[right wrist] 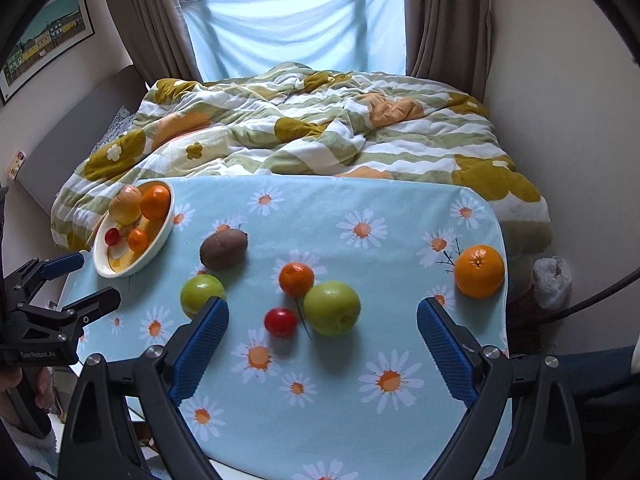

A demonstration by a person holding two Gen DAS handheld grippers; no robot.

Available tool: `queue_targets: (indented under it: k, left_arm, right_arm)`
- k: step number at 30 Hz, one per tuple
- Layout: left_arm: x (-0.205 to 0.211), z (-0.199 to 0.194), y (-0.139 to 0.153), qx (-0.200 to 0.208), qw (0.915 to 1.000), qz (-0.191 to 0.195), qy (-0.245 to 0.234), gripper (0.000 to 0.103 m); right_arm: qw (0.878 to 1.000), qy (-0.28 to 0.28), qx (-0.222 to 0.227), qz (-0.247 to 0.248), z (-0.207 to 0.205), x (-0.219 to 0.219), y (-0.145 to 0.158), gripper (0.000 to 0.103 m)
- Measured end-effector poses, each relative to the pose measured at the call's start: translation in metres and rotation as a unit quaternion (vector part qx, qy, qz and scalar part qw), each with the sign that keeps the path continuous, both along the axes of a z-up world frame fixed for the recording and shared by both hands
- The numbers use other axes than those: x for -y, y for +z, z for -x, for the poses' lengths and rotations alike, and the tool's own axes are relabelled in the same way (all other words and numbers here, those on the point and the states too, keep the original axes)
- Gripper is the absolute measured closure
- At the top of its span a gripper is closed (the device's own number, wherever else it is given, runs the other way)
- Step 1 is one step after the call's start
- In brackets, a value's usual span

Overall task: Organize fruits
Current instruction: 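Close the left tool on the large green apple while the right tool grasps a smaller green apple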

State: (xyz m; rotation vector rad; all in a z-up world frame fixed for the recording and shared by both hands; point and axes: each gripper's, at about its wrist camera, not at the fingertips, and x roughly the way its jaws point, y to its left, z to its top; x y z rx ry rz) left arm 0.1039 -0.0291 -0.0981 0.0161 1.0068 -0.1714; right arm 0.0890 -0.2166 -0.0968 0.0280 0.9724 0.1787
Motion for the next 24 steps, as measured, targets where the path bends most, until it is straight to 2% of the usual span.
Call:
queue_targets:
  k: [7,16,20,21,24]
  left_arm:
    - [0.034,-0.011,-0.029,-0.017,0.9998,-0.005,0.012,0.0]
    - [0.053,-0.03,-0.066,-0.041,0.9985,-0.014,0.033,0.001]
    - [0.054,-0.037,-0.081,-0.058,0.9972,-0.015,0.045,0.007]
    - [0.054,-0.039,-0.084,-0.063,0.9968,-0.015,0.047,0.013]
    - [0.055,-0.042,-0.093,-0.073,0.9958,-0.022,0.05,0.029]
  right_arm:
    - [0.999,0.042,-0.019,0.004,-0.014,0.021,-0.033,0.009]
    - [0.994,0.101,-0.034,0.001,-0.035,0.023,-0.066,0.009]
    - [0.992,0.12,-0.04,-0.004,-0.041,0.019,-0.076,0.009]
    - [0.991,0.124,-0.043,-0.005,-0.042,0.018,-0.078,0.01]
    - [0.99,0.133,-0.055,-0.008,-0.047,0.014,-0.085,0.02]
